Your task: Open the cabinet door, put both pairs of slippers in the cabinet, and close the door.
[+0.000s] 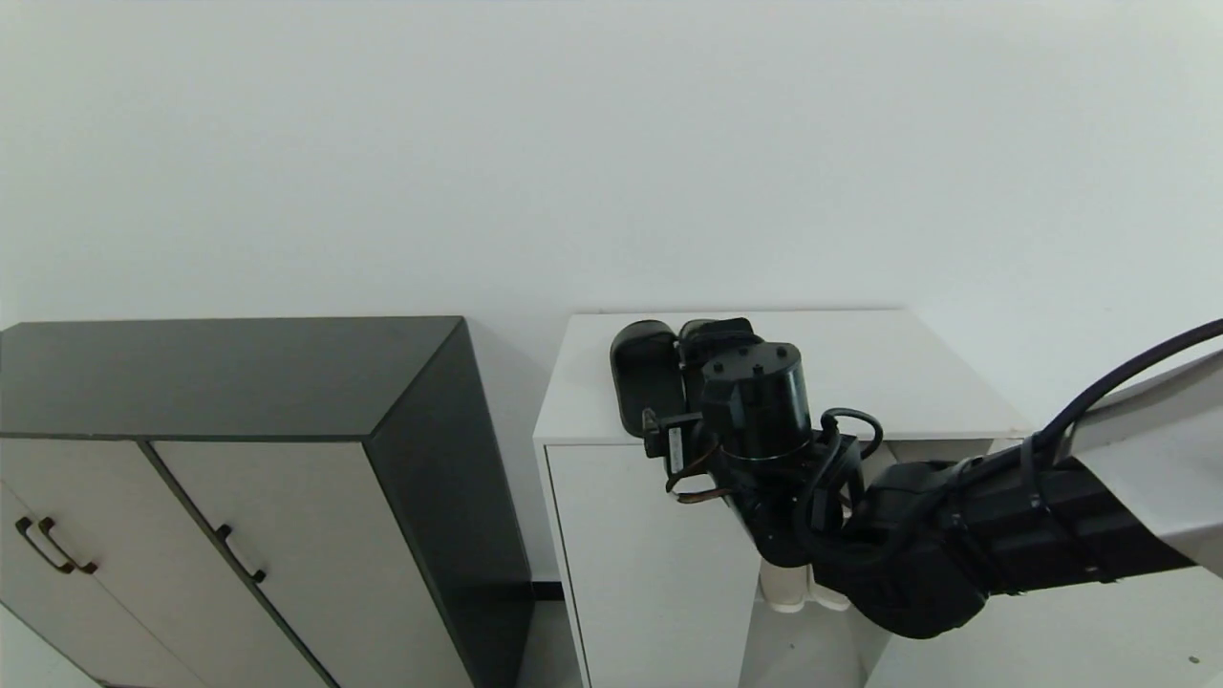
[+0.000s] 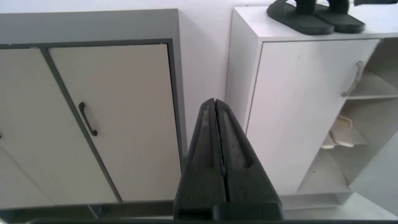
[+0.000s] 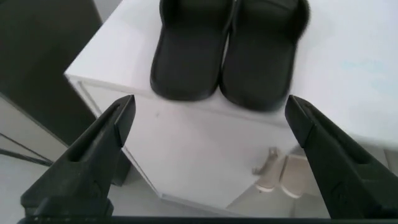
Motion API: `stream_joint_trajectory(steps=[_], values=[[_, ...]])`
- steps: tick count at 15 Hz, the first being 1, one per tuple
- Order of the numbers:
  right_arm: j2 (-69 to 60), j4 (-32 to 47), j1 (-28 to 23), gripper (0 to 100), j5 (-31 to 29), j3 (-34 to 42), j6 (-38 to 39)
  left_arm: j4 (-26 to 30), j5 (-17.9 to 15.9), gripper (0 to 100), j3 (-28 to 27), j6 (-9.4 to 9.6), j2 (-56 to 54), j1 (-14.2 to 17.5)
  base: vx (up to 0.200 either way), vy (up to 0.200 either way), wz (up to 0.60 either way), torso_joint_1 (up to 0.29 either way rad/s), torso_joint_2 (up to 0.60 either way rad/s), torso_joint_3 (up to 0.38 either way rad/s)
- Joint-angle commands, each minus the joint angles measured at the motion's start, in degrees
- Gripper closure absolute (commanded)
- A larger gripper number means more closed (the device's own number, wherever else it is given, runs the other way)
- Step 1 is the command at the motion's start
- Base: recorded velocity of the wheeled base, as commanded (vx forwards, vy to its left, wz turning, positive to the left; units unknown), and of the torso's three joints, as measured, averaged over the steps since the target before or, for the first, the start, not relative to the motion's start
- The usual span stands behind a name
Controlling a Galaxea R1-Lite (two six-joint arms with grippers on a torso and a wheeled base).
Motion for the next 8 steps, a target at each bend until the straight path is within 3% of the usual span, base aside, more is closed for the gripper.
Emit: stream_joint_trajectory(steps=[1, 6, 8], values=[[1.05, -0.73, 0.06, 0, -0.23, -0.08, 0.03, 0.02, -0.04, 100, 0.0, 0.01, -0.01, -0.02, 0.2, 0.0, 0.0, 0.017, 0.0, -0.002], [2.72, -1.17, -0.12, 0, -0.14, 0.09, 2.14, 0.02, -0.04, 100, 0.0, 0.1, -0.01, -0.02, 0.2, 0.0, 0.0, 0.006, 0.0, 0.002], [3.16, -1.17, -0.56, 0, 0.03, 0.18, 3.9, 0.02, -0.04, 100, 0.0, 0.19, -0.01, -0.02, 0.0, 0.0, 0.0, 0.0, 0.0, 0.0]])
